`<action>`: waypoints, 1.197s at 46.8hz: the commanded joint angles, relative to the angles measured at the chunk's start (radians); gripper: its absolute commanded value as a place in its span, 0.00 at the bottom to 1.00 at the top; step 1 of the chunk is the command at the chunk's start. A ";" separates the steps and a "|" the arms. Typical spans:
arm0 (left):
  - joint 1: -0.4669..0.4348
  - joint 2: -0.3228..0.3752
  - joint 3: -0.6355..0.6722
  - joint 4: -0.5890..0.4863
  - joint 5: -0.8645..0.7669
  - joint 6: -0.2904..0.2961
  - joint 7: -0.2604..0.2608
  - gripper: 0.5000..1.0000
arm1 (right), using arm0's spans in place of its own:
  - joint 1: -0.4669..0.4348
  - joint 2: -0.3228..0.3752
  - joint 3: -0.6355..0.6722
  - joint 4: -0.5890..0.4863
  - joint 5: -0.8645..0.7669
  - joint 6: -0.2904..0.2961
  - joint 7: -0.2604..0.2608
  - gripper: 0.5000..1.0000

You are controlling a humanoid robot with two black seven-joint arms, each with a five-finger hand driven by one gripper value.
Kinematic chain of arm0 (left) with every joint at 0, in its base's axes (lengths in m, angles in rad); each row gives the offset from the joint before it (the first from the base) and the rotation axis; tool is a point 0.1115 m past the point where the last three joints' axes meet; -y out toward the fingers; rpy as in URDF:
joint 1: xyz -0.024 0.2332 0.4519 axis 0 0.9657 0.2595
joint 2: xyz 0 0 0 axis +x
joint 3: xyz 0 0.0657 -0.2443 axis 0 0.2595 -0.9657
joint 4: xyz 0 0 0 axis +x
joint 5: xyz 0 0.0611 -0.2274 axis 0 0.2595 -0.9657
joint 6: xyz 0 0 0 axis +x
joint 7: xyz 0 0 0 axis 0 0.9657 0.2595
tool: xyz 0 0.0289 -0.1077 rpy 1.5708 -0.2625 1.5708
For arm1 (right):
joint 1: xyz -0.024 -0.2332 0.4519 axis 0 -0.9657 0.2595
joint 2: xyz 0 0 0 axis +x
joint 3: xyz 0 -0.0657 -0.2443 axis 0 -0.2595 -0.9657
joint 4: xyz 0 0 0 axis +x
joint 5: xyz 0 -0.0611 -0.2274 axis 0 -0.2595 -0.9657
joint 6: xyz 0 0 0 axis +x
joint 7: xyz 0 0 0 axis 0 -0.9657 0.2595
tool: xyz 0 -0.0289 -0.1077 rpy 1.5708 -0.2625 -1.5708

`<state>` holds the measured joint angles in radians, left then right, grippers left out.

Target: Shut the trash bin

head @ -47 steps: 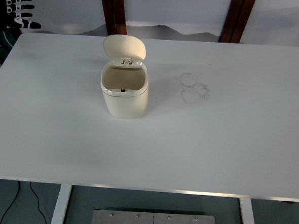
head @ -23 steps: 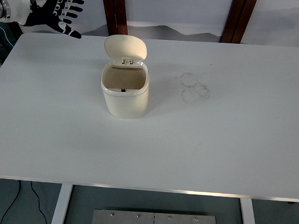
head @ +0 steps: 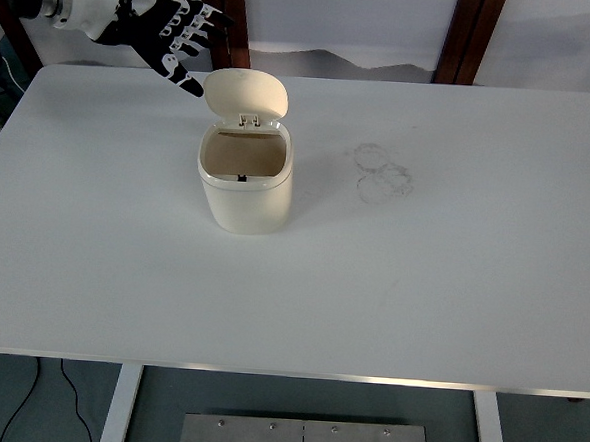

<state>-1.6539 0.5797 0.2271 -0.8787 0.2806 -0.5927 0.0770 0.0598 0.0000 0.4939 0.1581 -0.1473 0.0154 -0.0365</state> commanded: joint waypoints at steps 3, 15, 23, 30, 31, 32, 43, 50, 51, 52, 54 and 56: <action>-0.004 -0.018 0.000 0.000 0.028 -0.018 0.017 1.00 | 0.000 0.000 0.000 0.000 0.000 0.000 0.000 0.99; -0.027 -0.038 0.000 -0.031 0.077 -0.018 0.018 1.00 | 0.000 0.000 0.000 0.000 0.000 0.000 0.001 0.99; -0.043 -0.038 0.000 -0.074 0.077 -0.018 0.102 1.00 | 0.000 0.000 0.000 0.000 0.000 0.000 0.001 0.99; -0.044 -0.038 0.001 -0.097 0.077 -0.018 0.133 1.00 | 0.000 0.000 0.000 0.000 0.000 0.000 0.000 0.99; -0.043 -0.040 0.001 -0.100 0.077 -0.018 0.133 1.00 | 0.000 0.000 0.000 0.000 0.000 0.000 0.000 0.99; -0.043 -0.038 0.001 -0.103 0.077 -0.018 0.133 1.00 | 0.000 0.000 0.000 0.000 0.000 0.000 0.000 0.99; -0.044 -0.037 0.023 -0.175 0.077 -0.018 0.150 1.00 | 0.000 0.000 0.000 0.000 0.000 0.000 0.000 0.99; -0.044 -0.038 0.038 -0.232 0.077 -0.018 0.168 1.00 | 0.000 0.000 0.000 0.000 0.000 0.000 0.000 0.99; -0.044 -0.038 0.041 -0.235 0.077 -0.018 0.170 1.00 | 0.000 0.000 0.000 0.000 0.000 -0.002 0.000 0.99; -0.044 -0.038 0.043 -0.237 0.077 -0.018 0.168 1.00 | 0.000 0.000 0.000 0.000 0.000 0.000 0.000 0.99; -0.044 -0.038 0.046 -0.240 0.077 -0.018 0.168 1.00 | 0.000 0.000 0.000 0.000 0.000 0.000 0.000 0.99; -0.044 -0.038 0.047 -0.240 0.077 -0.018 0.170 1.00 | 0.000 0.000 0.000 0.000 0.000 0.000 0.000 0.99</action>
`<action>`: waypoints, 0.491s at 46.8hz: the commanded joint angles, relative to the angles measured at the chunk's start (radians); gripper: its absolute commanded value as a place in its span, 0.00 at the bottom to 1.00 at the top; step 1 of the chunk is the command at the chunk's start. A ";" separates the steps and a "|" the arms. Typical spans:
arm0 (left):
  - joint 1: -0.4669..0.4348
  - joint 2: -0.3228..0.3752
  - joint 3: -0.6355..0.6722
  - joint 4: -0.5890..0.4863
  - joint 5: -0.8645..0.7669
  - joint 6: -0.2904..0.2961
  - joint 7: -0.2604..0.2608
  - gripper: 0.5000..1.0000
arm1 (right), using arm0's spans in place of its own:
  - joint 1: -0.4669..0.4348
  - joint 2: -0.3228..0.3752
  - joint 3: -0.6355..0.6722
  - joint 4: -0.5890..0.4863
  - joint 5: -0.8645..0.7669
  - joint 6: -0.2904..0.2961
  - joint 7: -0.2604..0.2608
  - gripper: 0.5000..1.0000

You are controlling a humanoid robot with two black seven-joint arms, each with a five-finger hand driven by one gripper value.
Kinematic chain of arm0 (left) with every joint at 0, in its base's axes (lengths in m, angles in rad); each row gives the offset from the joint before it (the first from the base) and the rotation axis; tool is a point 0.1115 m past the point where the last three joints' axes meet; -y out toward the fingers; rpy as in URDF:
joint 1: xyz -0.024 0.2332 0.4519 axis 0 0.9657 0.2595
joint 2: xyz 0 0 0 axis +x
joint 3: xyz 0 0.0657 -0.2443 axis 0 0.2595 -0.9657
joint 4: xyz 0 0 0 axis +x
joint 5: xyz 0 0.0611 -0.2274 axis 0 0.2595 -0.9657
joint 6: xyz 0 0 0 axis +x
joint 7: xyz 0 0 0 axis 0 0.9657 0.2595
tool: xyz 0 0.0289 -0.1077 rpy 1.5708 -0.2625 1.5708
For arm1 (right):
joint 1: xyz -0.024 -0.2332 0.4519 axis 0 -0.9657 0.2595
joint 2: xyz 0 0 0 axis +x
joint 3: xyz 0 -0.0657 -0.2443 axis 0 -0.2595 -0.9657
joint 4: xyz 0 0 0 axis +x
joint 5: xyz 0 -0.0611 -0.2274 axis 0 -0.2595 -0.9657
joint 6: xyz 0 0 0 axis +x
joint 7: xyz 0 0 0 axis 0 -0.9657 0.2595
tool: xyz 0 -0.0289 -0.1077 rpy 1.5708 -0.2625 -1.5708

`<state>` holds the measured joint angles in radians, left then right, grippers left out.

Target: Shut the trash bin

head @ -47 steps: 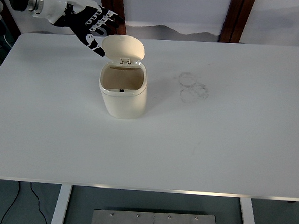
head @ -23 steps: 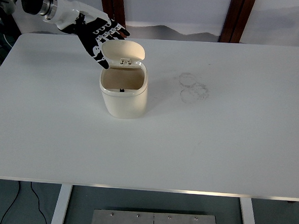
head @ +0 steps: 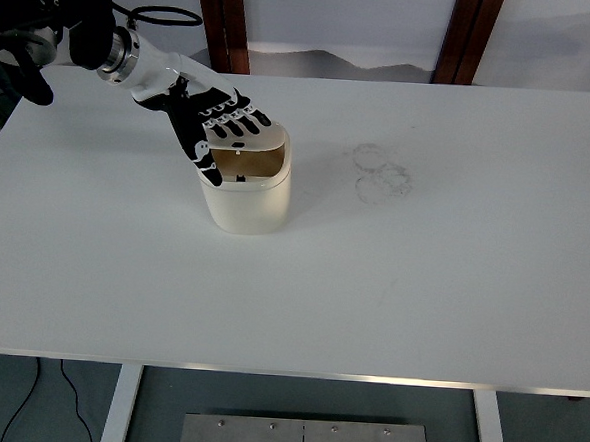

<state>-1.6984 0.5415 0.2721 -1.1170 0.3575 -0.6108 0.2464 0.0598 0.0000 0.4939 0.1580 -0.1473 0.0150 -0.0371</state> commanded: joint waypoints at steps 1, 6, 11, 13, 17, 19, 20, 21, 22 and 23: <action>0.000 -0.002 0.004 -0.001 0.000 0.000 0.001 1.00 | 0.000 0.000 0.000 0.000 0.000 0.000 0.000 0.99; 0.002 -0.003 0.010 -0.004 0.000 0.000 0.001 1.00 | 0.000 0.000 0.000 0.000 0.000 0.000 0.000 0.99; 0.002 -0.002 0.019 -0.017 0.000 0.000 0.001 1.00 | 0.000 0.000 0.000 0.000 0.000 0.000 0.000 0.99; 0.002 -0.002 0.021 -0.018 0.000 0.000 0.001 1.00 | 0.000 0.000 0.000 0.000 0.000 0.000 0.002 0.99; 0.005 -0.003 0.021 -0.020 0.000 0.000 0.001 1.00 | 0.000 0.000 0.000 0.000 0.000 0.000 0.000 0.99; 0.006 -0.003 0.030 -0.020 0.000 0.000 0.001 1.00 | 0.000 0.000 0.000 0.000 0.000 0.000 0.000 0.99; 0.006 -0.003 0.033 -0.021 0.000 0.000 0.001 1.00 | 0.000 0.000 0.000 0.000 0.000 0.000 0.000 0.99; 0.006 -0.003 0.036 -0.021 0.000 0.000 0.001 1.00 | 0.000 0.000 0.000 0.000 0.000 0.000 0.000 0.99; 0.008 -0.003 0.039 -0.021 0.000 0.000 0.001 1.00 | 0.000 0.000 0.000 0.000 0.000 0.000 0.000 0.99; 0.008 -0.003 0.042 -0.020 0.000 0.000 0.001 1.00 | 0.000 0.000 0.000 0.000 0.000 0.000 0.000 0.99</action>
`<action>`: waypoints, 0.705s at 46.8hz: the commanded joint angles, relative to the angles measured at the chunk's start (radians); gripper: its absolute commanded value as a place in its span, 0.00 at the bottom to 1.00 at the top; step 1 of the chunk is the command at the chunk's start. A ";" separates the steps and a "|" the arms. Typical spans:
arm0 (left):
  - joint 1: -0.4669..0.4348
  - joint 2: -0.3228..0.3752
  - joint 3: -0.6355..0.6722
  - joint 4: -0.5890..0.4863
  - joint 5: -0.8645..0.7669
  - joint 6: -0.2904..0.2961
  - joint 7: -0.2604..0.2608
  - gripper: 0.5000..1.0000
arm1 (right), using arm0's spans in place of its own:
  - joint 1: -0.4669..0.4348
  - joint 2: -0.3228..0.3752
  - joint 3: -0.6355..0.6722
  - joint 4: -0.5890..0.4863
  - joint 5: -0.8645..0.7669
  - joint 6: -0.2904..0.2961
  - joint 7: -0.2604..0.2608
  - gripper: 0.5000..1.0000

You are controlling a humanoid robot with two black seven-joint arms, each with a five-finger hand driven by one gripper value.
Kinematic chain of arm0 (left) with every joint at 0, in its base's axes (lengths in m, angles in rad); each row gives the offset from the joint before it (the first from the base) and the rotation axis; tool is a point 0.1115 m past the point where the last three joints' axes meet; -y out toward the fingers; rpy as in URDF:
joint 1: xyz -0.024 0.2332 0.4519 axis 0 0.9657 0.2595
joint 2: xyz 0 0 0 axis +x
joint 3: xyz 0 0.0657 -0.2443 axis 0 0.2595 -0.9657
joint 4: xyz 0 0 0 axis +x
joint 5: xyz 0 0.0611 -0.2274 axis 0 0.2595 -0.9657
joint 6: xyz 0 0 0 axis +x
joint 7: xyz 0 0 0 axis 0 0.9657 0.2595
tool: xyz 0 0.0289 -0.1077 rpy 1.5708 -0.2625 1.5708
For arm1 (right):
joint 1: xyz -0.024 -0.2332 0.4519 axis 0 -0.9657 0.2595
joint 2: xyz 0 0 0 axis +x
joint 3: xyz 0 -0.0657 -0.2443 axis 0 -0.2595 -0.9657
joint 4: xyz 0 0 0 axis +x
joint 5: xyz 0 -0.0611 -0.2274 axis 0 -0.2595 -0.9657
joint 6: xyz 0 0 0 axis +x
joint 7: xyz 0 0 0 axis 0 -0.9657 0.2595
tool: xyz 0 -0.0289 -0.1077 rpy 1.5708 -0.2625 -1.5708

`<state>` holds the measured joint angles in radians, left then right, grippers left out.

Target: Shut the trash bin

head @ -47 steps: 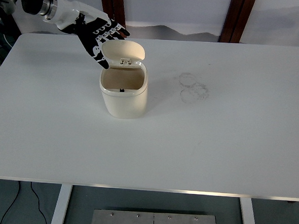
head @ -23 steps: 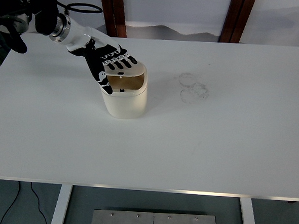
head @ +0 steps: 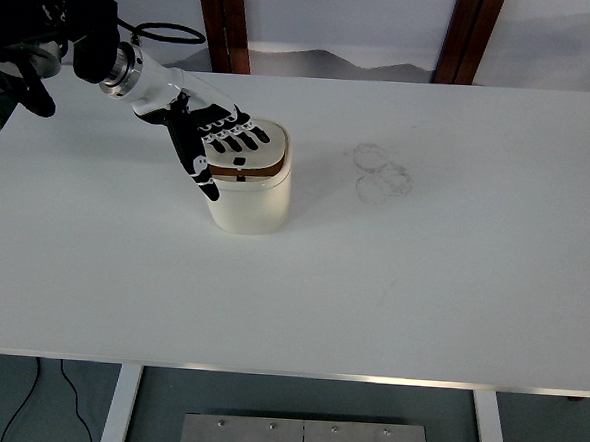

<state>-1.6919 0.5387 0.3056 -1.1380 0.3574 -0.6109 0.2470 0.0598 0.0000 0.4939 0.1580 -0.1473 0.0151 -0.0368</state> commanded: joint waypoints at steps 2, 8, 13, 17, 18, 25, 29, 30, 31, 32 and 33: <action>0.003 0.000 0.012 0.001 0.000 0.000 0.000 1.00 | 0.000 0.000 0.000 0.000 0.000 0.000 0.000 0.99; 0.006 0.000 0.026 0.001 0.000 0.000 0.000 1.00 | 0.000 0.000 0.000 0.000 0.000 0.000 0.000 0.99; 0.011 -0.002 0.030 0.001 0.000 0.000 0.000 1.00 | 0.000 0.000 0.000 0.000 0.000 0.000 0.000 0.99; 0.014 -0.002 0.030 0.001 0.000 0.000 0.000 1.00 | 0.000 0.000 0.000 0.000 0.000 0.000 0.000 0.99; 0.014 -0.002 0.030 0.001 0.000 0.000 0.000 1.00 | 0.000 0.000 0.000 0.000 0.000 0.000 0.000 0.99; 0.015 -0.008 0.030 0.001 0.000 0.000 0.000 1.00 | 0.000 0.000 0.000 0.000 0.000 0.000 0.000 0.99; 0.021 -0.008 0.030 0.001 0.000 0.000 0.000 1.00 | 0.000 0.000 0.000 0.000 0.000 0.000 0.000 0.99; 0.021 -0.008 0.030 0.001 0.000 0.000 0.000 1.00 | 0.000 0.000 0.000 0.000 0.000 0.000 0.000 0.99; 0.024 -0.008 0.030 0.001 0.000 0.000 0.000 1.00 | 0.000 0.000 0.000 0.000 0.000 0.000 0.000 0.99; 0.024 -0.009 0.030 0.000 0.000 0.000 0.000 1.00 | 0.000 0.000 0.000 0.000 0.000 0.000 0.000 0.99; 0.026 -0.011 0.030 0.001 0.000 0.000 0.000 1.00 | 0.000 0.000 0.000 0.000 0.000 0.000 0.000 0.99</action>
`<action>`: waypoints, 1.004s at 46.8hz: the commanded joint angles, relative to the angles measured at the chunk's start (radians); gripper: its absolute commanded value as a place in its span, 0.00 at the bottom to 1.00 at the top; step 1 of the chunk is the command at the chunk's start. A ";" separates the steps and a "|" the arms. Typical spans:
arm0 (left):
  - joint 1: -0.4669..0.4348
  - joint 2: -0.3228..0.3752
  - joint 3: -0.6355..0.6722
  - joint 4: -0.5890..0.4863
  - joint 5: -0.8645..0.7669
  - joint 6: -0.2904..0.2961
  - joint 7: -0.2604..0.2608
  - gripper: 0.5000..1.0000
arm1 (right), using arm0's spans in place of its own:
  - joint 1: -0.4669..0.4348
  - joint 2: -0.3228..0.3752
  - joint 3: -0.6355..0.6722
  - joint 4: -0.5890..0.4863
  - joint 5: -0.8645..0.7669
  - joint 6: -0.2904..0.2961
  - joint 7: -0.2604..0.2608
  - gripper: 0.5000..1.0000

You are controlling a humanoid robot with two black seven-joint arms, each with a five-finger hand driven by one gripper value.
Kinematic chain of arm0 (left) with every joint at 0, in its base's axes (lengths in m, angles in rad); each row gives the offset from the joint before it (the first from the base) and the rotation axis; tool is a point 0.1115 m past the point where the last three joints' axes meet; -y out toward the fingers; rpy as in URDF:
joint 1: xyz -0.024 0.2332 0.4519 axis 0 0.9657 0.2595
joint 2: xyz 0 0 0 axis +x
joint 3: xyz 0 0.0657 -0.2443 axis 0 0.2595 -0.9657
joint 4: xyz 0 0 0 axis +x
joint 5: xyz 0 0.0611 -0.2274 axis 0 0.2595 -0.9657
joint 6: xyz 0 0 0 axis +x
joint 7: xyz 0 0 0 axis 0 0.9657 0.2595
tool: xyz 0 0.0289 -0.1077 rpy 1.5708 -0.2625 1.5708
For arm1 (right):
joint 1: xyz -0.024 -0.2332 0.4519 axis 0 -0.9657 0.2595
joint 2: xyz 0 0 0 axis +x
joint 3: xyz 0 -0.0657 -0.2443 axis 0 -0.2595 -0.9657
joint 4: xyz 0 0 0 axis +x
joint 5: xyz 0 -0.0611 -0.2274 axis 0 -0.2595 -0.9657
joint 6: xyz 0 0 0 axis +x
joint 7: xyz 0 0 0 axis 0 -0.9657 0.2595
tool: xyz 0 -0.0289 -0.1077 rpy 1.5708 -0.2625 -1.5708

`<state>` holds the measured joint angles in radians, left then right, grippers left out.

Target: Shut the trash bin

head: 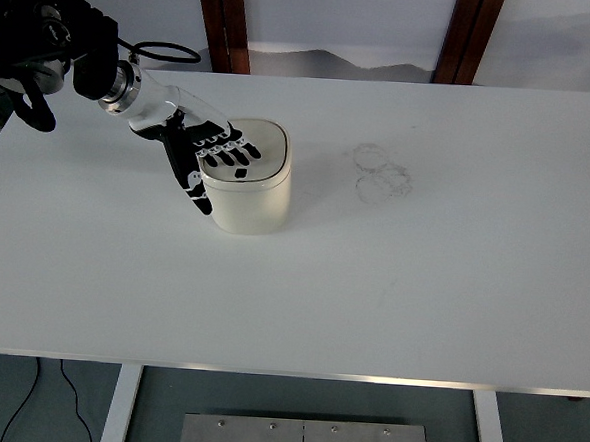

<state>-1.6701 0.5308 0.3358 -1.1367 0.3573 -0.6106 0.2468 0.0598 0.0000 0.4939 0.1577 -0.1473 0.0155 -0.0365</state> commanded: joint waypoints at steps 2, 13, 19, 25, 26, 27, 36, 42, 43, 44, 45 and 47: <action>0.004 -0.006 0.000 0.000 0.000 0.000 0.000 1.00 | 0.000 0.000 0.000 0.000 0.000 0.000 0.000 0.99; 0.004 -0.006 0.000 0.000 0.000 0.000 0.000 1.00 | 0.000 0.000 0.000 0.000 0.000 0.000 0.001 0.99; -0.008 0.009 -0.006 0.006 -0.003 0.000 -0.001 1.00 | 0.000 0.000 0.000 0.000 0.000 0.000 0.000 0.99; -0.042 0.024 -0.015 0.038 -0.029 0.000 -0.003 1.00 | 0.000 0.000 0.000 0.000 0.000 0.000 0.000 0.99; -0.043 0.031 -0.018 0.047 -0.038 0.000 -0.003 1.00 | 0.000 0.000 0.000 0.000 0.000 0.000 0.000 0.99; -0.043 0.035 -0.024 0.057 -0.049 0.000 -0.003 1.00 | 0.000 0.000 0.000 0.000 0.000 0.000 0.000 0.99; -0.040 0.067 -0.073 0.152 -0.182 0.000 -0.007 1.00 | 0.000 0.000 0.000 0.000 0.000 0.000 0.000 0.99; -0.022 0.101 -0.113 0.247 -0.279 0.000 -0.012 1.00 | 0.000 0.000 0.000 0.000 0.000 0.000 0.000 0.99; -0.013 0.104 -0.119 0.256 -0.296 0.000 -0.014 1.00 | 0.000 0.000 0.000 0.000 0.000 0.000 0.000 0.99; -0.004 0.107 -0.127 0.267 -0.314 0.000 -0.014 1.00 | 0.000 0.000 0.000 0.000 0.000 0.000 0.000 0.99; 0.004 0.112 -0.136 0.279 -0.334 0.000 -0.015 1.00 | 0.000 0.000 0.000 0.000 0.000 0.000 0.000 0.99; 0.027 0.130 -0.156 0.301 -0.369 0.006 -0.015 1.00 | 0.000 0.000 0.000 0.000 0.000 0.000 0.000 0.99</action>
<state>-1.6727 0.6393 0.2071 -0.8684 0.0398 -0.6108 0.2322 0.0599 0.0000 0.4939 0.1581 -0.1472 0.0151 -0.0365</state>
